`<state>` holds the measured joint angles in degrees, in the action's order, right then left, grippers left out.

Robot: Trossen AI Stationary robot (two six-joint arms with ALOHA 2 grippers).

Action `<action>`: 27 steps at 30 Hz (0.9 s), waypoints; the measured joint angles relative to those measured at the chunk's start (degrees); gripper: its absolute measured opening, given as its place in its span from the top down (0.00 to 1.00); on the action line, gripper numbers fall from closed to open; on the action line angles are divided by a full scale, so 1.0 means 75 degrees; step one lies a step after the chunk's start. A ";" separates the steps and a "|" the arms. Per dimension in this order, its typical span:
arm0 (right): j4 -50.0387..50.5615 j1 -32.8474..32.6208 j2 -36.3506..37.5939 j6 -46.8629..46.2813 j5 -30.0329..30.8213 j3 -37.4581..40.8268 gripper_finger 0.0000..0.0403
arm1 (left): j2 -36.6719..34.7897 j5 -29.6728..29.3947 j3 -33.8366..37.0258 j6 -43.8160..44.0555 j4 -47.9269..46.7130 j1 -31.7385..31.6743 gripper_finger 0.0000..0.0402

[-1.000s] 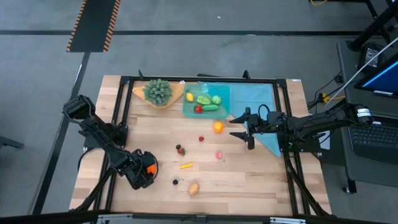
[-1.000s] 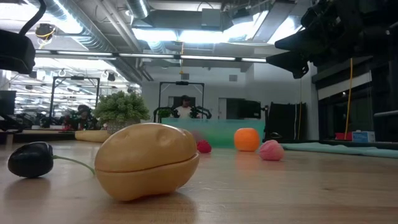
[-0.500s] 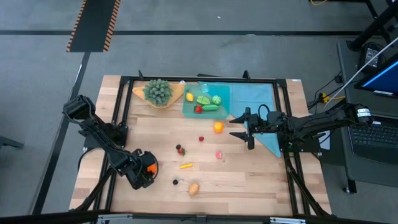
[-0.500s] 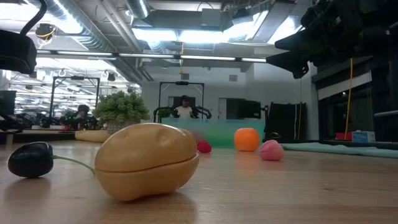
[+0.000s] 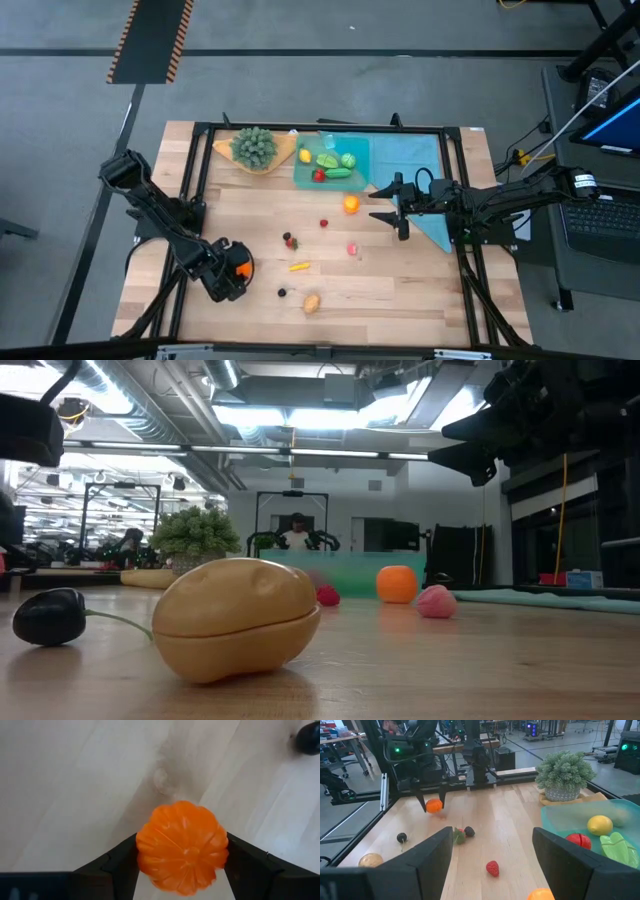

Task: Pick and placing Produce into tupperware
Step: Put the pumpkin into the blue bin

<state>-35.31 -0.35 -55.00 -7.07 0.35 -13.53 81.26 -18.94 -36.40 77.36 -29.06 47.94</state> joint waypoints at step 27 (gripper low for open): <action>0.0000 0.0001 0.0000 -0.0023 -0.0001 0.0002 0.32 | -0.4798 -0.3480 -0.0023 -0.4573 -0.1176 0.0009 0.42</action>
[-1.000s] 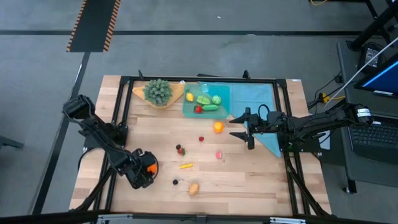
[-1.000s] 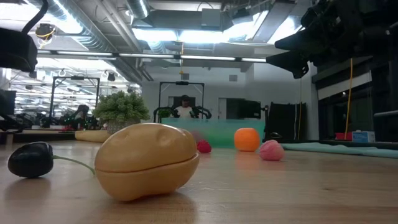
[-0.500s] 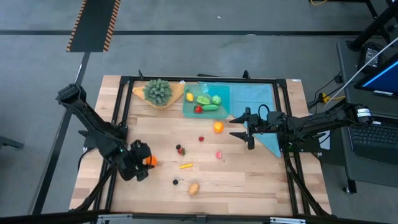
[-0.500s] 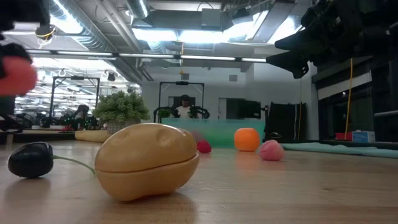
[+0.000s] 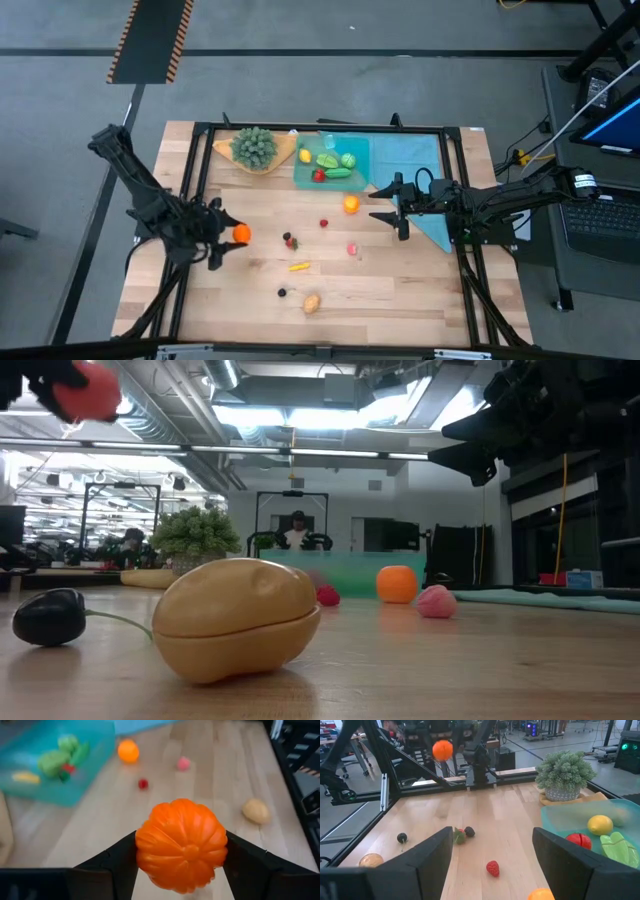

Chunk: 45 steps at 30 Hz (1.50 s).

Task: Pick and placing Produce into tupperware
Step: Put the pumpkin into the blue bin

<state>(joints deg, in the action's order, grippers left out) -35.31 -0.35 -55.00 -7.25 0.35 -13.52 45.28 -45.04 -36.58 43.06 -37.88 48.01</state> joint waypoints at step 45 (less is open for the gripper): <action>-0.0055 0.0000 0.0000 -0.0201 -0.0001 0.0000 0.32 | -0.2026 0.2578 0.3488 -0.5076 0.6992 -0.2248 0.42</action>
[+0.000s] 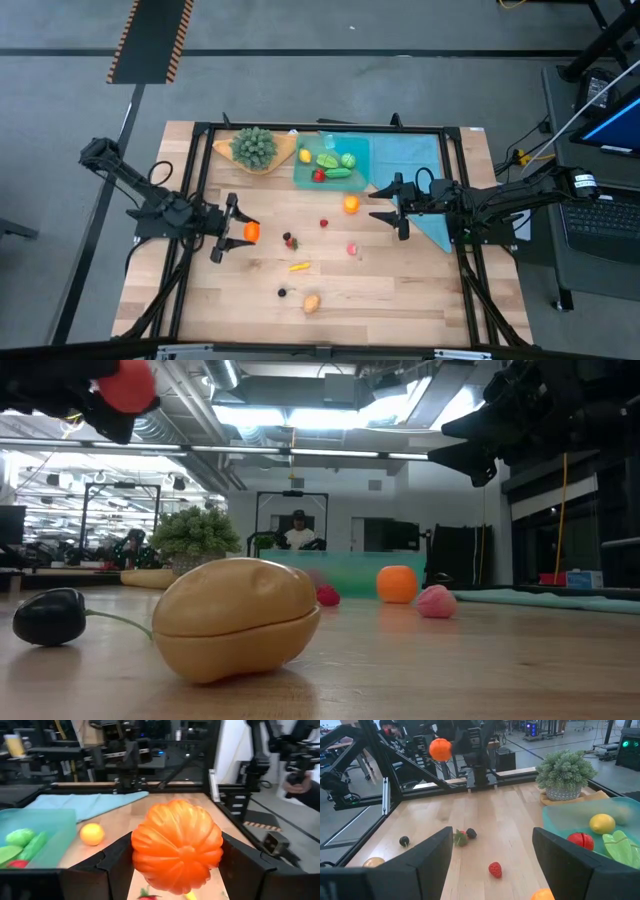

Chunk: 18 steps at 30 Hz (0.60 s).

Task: Pick and placing Produce into tupperware
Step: Put the pumpkin into the blue bin

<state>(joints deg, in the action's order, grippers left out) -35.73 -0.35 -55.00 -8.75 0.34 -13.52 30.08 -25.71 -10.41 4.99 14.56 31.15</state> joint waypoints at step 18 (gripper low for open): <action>0.0003 -0.0002 0.0000 0.0041 0.0003 0.0000 0.32 | 0.0487 0.2027 0.0003 -0.0336 0.0056 -0.2640 0.42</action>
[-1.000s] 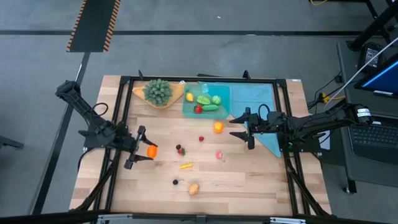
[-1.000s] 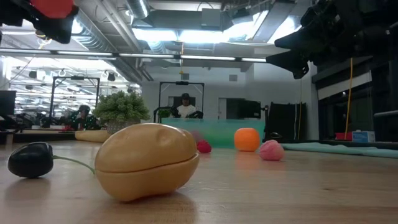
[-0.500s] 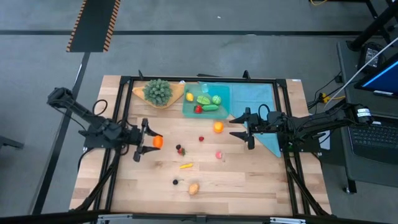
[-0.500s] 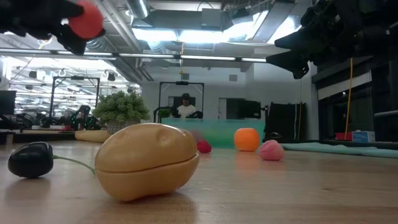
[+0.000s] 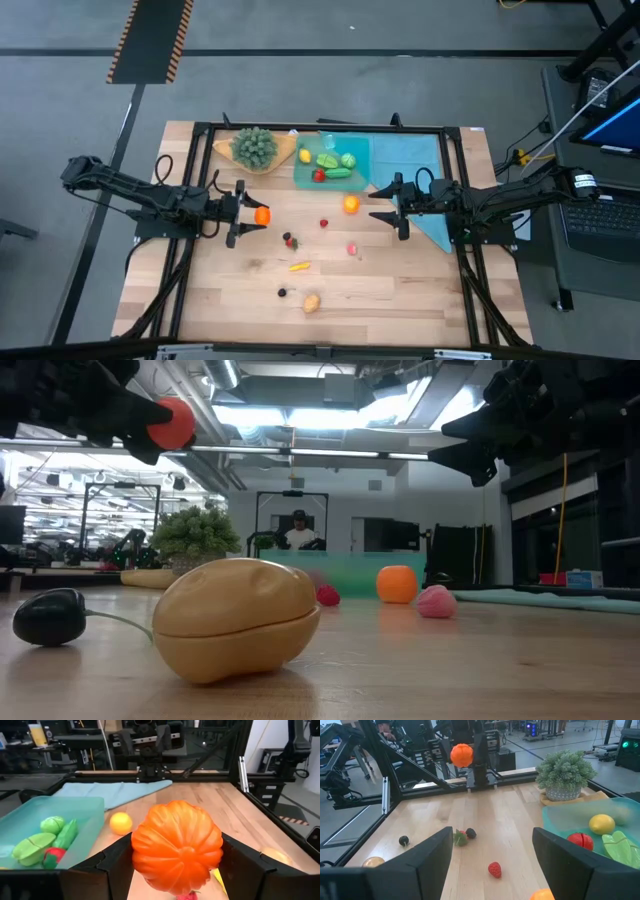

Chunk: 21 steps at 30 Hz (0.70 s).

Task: Pick and placing Produce into tupperware
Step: Put the pumpkin into the blue bin

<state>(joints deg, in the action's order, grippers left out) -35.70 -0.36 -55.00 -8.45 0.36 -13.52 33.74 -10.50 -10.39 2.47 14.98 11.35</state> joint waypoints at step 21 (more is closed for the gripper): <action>0.0003 0.0006 0.0000 0.0018 0.0000 0.0000 0.32 | 0.0000 0.1931 0.0000 -0.0611 0.0161 -0.2641 0.42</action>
<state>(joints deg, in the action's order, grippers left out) -35.68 -0.32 -55.00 -8.32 0.36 -13.52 33.74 3.98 -10.39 -2.11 16.19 -8.46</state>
